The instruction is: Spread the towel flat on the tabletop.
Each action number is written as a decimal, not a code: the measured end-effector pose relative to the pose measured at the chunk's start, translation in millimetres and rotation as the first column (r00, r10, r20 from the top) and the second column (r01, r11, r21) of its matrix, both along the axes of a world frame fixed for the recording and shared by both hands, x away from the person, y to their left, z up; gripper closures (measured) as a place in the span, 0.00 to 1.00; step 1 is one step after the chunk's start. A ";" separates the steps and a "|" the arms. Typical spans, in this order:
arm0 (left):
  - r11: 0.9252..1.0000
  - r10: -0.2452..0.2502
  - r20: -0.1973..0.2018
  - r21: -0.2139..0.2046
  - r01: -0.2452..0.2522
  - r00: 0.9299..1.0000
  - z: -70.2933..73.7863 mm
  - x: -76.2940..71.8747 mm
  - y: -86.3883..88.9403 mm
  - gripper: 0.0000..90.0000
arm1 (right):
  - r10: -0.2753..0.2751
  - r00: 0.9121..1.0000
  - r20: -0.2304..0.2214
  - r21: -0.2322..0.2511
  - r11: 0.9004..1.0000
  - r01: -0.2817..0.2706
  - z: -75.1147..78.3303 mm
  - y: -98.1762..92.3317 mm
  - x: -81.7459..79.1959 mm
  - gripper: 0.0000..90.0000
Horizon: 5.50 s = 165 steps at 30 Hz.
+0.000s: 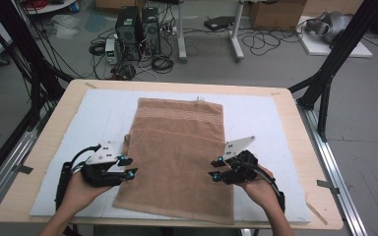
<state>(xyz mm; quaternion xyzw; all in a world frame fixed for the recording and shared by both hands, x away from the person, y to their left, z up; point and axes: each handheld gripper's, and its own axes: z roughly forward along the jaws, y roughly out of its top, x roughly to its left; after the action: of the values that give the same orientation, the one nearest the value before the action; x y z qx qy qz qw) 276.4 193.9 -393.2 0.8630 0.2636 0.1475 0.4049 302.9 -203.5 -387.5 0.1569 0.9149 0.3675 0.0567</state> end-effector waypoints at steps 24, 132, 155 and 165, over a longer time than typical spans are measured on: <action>0.997 -0.029 -0.103 0.065 0.036 0.994 -37.7 7.5 -18.8 0.95 | -0.003 0.995 -0.098 0.020 1.000 0.005 -49.3 5.6 15.7 0.94; 0.990 -0.105 -0.047 -0.100 0.100 0.993 -18.4 -64.1 18.8 0.78 | 0.186 0.981 -0.054 0.071 0.981 -0.182 -15.6 15.3 -48.6 0.80; 0.985 -0.122 -0.080 -0.134 0.111 0.989 -35.2 -75.1 19.3 0.83 | 0.207 0.972 -0.113 0.091 0.976 -0.197 -32.5 18.7 -49.0 0.86; 0.995 0.062 0.022 -0.077 -0.060 0.998 -35.8 -24.3 18.8 0.64 | -0.104 0.994 -0.031 0.025 0.994 0.105 -36.4 -6.9 6.3 0.67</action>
<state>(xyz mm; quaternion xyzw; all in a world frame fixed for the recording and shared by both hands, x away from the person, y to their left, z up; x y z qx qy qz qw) 252.1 212.7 -429.0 0.8367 0.2901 0.1602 0.4360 309.2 -210.4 -423.8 0.2107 0.9013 0.3738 0.0603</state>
